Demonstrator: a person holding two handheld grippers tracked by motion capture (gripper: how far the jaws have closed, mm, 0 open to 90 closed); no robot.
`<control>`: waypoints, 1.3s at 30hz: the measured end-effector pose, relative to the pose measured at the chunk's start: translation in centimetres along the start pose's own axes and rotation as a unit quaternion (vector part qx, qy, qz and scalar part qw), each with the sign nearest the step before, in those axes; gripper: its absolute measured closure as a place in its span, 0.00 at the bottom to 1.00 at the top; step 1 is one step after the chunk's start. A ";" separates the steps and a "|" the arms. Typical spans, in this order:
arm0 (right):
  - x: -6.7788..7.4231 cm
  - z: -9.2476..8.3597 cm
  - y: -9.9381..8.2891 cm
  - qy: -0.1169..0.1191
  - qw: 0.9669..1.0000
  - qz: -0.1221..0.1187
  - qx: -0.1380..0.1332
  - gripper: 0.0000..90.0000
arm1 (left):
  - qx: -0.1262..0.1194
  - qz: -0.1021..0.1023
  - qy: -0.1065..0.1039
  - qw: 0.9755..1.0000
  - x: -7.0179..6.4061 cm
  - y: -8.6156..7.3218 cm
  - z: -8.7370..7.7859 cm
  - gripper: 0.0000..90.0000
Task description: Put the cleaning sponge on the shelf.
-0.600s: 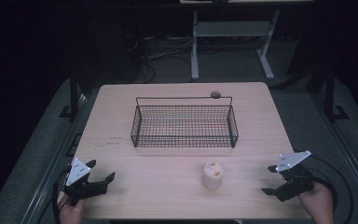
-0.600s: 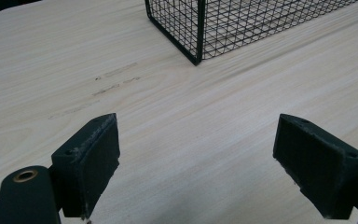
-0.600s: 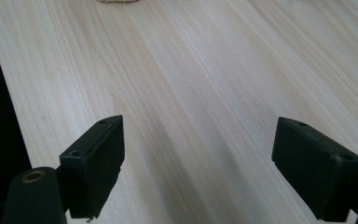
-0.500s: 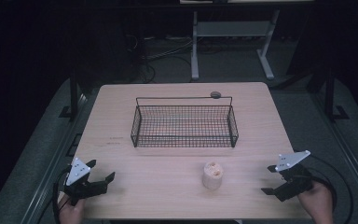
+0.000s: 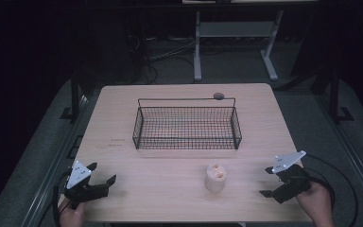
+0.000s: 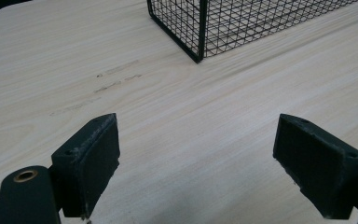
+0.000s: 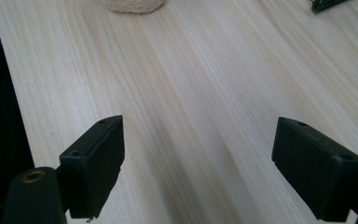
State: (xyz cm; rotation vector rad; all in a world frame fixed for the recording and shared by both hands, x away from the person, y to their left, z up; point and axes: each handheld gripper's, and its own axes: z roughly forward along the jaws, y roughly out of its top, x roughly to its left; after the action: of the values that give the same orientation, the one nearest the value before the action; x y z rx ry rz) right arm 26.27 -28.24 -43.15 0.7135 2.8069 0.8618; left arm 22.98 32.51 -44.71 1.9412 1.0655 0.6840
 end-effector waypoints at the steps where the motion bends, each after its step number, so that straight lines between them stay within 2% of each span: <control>1: 0.1 0.1 0.4 0.001 1.000 -0.004 0.003 0.18 | -0.001 -0.002 0.000 1.000 0.0 0.0 -0.1 0.15; 21: 0.7 0.5 3.4 0.022 0.999 -0.044 0.022 0.18 | -0.003 -0.001 0.002 1.000 0.1 -0.1 -0.3 0.15; 39: 1.0 1.1 5.6 0.040 0.997 -0.057 0.030 0.18 | -0.003 -0.001 0.002 1.000 0.1 -0.1 -0.2 0.15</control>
State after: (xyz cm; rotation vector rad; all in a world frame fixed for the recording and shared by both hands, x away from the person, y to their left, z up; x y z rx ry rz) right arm 27.88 -23.19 -40.91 0.5305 2.9233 0.8070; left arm 22.82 32.71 -44.63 1.9336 1.0674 0.6890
